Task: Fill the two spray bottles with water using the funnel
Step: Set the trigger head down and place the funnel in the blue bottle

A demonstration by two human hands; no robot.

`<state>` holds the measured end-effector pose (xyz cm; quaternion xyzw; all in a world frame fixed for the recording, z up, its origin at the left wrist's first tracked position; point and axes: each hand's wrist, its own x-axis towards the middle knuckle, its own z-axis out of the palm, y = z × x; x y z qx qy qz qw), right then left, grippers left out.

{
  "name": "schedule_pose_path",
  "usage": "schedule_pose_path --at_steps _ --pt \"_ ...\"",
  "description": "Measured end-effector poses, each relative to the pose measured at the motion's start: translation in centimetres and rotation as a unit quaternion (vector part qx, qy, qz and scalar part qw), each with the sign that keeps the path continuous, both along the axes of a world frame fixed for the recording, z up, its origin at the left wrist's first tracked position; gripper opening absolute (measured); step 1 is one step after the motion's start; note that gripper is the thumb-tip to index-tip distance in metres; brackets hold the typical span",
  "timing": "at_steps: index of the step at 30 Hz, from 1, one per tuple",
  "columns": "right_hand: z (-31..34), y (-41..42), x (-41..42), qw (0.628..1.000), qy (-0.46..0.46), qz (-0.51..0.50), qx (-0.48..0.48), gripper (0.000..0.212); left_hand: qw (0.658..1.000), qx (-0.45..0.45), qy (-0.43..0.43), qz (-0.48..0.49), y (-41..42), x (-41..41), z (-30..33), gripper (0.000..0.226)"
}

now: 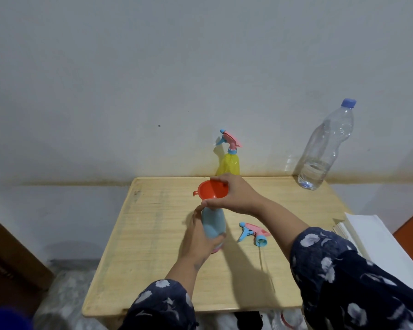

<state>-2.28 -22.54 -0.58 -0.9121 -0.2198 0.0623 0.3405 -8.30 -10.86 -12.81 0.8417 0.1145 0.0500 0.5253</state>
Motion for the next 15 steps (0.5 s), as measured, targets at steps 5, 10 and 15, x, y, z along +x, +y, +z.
schedule_pose_path --at_steps 5,10,15 --pt "-1.7 -0.2 -0.7 1.000 0.010 -0.013 0.013 0.087 1.000 -0.023 0.018 -0.005 -0.5 0.0 -1.8 0.093" --pt "-2.2 0.0 -1.1 1.000 -0.008 -0.018 0.021 0.085 1.000 -0.017 0.019 -0.012 -0.3 0.4 -2.0 0.096" --pt "-1.8 -0.3 -1.4 0.998 0.021 -0.025 0.054 0.083 0.993 -0.026 0.068 -0.098 1.8 0.0 -1.2 0.106"
